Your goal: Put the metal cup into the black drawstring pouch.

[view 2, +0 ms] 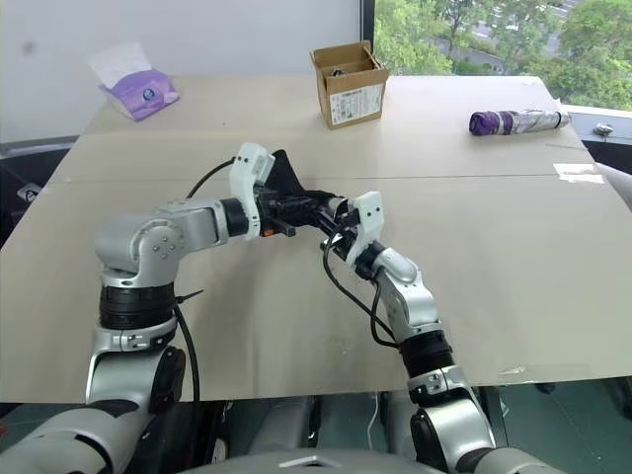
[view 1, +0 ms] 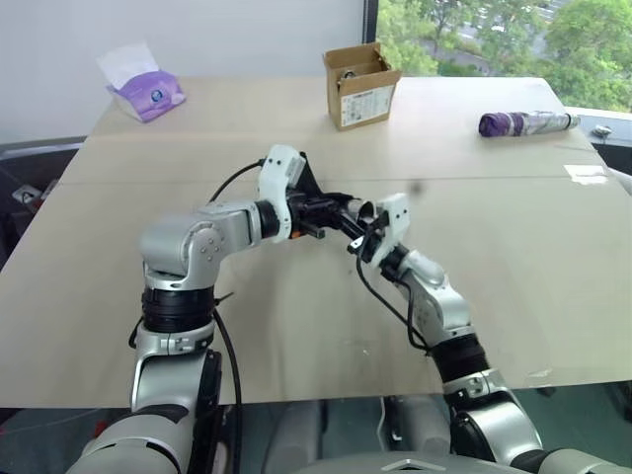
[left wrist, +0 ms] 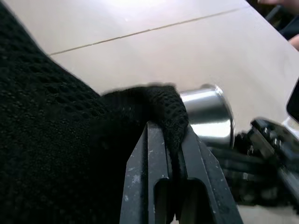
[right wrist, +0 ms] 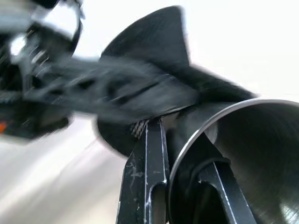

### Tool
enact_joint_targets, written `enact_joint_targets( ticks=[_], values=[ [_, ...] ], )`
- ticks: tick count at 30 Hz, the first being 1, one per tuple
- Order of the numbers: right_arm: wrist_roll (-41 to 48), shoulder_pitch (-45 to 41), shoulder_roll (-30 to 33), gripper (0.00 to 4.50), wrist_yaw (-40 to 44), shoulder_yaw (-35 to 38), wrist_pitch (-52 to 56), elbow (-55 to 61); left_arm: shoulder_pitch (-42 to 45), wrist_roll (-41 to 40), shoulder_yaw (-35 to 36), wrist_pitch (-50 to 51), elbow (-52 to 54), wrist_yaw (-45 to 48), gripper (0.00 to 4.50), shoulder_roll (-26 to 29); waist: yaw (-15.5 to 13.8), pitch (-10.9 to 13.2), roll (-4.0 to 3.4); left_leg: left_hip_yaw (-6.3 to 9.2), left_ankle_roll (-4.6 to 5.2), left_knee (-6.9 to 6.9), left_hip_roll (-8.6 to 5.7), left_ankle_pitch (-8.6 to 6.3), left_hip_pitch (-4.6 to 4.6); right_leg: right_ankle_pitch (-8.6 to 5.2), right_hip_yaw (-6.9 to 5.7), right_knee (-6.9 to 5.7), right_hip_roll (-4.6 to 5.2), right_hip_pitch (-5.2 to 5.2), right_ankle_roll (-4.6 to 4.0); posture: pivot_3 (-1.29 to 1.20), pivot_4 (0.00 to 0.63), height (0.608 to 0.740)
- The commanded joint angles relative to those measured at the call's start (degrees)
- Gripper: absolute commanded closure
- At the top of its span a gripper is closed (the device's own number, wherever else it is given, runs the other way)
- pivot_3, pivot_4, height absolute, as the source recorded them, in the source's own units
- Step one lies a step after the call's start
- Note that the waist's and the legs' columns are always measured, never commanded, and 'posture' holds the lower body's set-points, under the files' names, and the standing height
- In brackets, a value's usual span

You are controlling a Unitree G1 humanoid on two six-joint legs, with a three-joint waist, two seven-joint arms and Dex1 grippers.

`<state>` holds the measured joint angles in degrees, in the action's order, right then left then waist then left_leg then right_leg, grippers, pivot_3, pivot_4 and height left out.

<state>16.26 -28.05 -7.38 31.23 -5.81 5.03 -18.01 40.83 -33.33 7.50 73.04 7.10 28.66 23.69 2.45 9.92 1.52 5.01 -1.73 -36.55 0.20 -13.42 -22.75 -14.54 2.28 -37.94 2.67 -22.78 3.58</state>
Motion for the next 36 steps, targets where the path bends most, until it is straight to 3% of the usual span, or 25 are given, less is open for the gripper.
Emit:
enact_joint_targets(
  ticks=[1, 7, 11, 19, 24, 29, 36],
  values=[
    [-6.5, -2.9, -0.2, 4.48, -3.0, -2.6, -8.2, -2.5, 3.4, -5.1, 5.7, 6.1, 0.4, -1.6, 4.50, -3.6, -0.1, 0.0, 0.00, 0.00, 0.00, 0.00, 0.00, 0.00, 0.00, 0.00, -0.01, 0.00, 0.00, 0.00, 0.00, 0.00, 0.150, 0.740],
    [-12.5, -5.1, -0.6, 4.48, -3.0, -6.8, -17.8, -7.4, 6.5, -6.1, 7.1, 9.9, 1.7, -4.1, 4.50, -6.6, 0.1, 0.0, 0.01, 0.00, -0.03, 0.00, -0.01, 0.02, 0.00, 0.00, -0.01, -0.01, 0.00, 0.00, 0.00, 0.00, 0.150, 0.740],
    [-9.8, -6.3, -2.3, 4.48, -0.6, -5.7, -22.3, -8.6, 7.7, -7.4, 8.6, 12.1, 2.8, -5.3, 4.50, -9.0, 0.1, 0.0, 0.01, 0.00, -0.06, 0.00, 0.00, 0.03, 0.00, 0.00, 0.02, 0.01, 0.01, 0.00, 0.00, 0.00, 0.150, 0.740],
    [7.7, -7.2, -5.8, 4.48, -0.1, 3.0, -11.8, -6.1, 5.6, -7.1, 11.4, 10.7, 1.6, -5.1, 4.50, -7.0, 0.0, 0.0, 0.00, 0.05, -0.10, 0.01, -0.01, 0.05, 0.01, 0.01, 0.00, -0.02, 0.01, 0.00, -0.01, 0.00, 0.150, 0.740],
    [14.2, -6.4, -4.8, 4.48, 2.6, 3.0, -4.6, -3.3, 3.6, -5.3, 7.3, 4.7, 4.3, -4.0, 4.50, -5.9, 0.1, 0.0, 0.00, 0.04, -0.11, 0.05, -0.01, 0.06, 0.01, 0.01, 0.00, 0.01, 0.01, 0.00, -0.01, 0.00, 0.150, 0.740],
    [4.7, -6.0, -0.5, 4.48, 5.5, -4.0, -7.6, -2.9, 2.8, -1.8, 3.8, -2.6, 3.7, -5.2, 4.50, -4.3, 0.1, 0.0, 0.00, 0.01, -0.11, 0.08, -0.01, 0.06, 0.01, 0.01, 0.03, 0.02, 0.01, -0.02, -0.01, 0.00, 0.150, 0.740],
    [-7.7, -4.8, 5.3, 4.48, 7.2, -11.2, -11.5, -4.6, -4.2, 10.1, -11.4, -14.3, 1.6, -0.9, 4.50, 6.8, 0.0, 0.0, -0.01, -0.03, -0.11, 0.10, -0.02, 0.06, 0.05, 0.01, 0.06, 0.01, -0.01, -0.03, -0.01, 0.00, 0.150, 0.740]
  ],
)
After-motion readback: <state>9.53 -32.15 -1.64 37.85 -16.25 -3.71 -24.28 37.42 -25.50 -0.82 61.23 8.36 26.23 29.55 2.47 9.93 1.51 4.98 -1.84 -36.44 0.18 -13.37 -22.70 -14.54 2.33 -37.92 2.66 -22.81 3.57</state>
